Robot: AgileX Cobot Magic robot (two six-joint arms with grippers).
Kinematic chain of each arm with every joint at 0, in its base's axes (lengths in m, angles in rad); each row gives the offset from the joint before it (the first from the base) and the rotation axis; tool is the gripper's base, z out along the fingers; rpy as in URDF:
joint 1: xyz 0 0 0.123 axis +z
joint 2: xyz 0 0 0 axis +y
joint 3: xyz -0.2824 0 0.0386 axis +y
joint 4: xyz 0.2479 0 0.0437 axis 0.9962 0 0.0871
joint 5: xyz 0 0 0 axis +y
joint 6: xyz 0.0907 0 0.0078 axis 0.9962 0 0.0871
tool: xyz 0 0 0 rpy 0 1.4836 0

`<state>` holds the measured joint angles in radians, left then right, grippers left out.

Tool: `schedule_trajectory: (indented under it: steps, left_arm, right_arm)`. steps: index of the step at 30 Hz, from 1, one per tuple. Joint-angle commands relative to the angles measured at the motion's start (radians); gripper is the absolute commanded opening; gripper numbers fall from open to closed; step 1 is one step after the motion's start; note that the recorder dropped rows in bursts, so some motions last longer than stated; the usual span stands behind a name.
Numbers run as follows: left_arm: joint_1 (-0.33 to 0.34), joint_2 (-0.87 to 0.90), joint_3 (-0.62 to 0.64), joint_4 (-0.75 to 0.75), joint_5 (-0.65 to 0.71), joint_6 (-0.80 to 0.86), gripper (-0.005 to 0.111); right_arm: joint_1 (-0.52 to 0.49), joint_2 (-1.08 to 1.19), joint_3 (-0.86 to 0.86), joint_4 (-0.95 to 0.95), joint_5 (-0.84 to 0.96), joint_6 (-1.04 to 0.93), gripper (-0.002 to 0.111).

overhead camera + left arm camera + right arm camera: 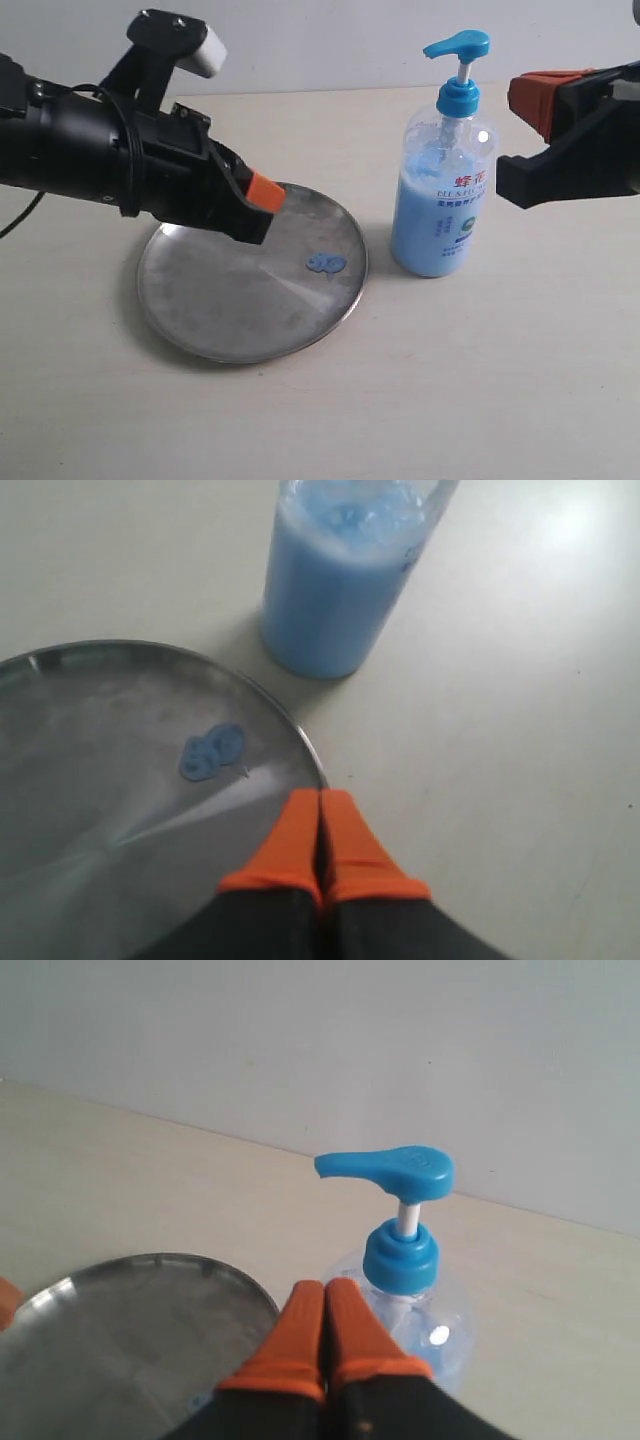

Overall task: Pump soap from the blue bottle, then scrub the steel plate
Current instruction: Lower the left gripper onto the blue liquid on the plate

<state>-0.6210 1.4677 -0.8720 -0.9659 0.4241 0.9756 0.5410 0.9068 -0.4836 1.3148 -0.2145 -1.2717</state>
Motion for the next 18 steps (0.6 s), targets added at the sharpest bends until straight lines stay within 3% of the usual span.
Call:
schedule_trajectory:
  steps: [1,18]
  left_arm:
    - [0.004,0.076,-0.046,-0.042,0.067,0.043,0.0]
    - [0.004,0.338,-0.216,0.01,0.158,0.049,0.0]
  right_arm:
    - [0.0,-0.005,0.03,-0.034,-0.02,-0.009,0.0]
    - [0.0,-0.005,0.039,-0.14,-0.019,0.046,0.0]
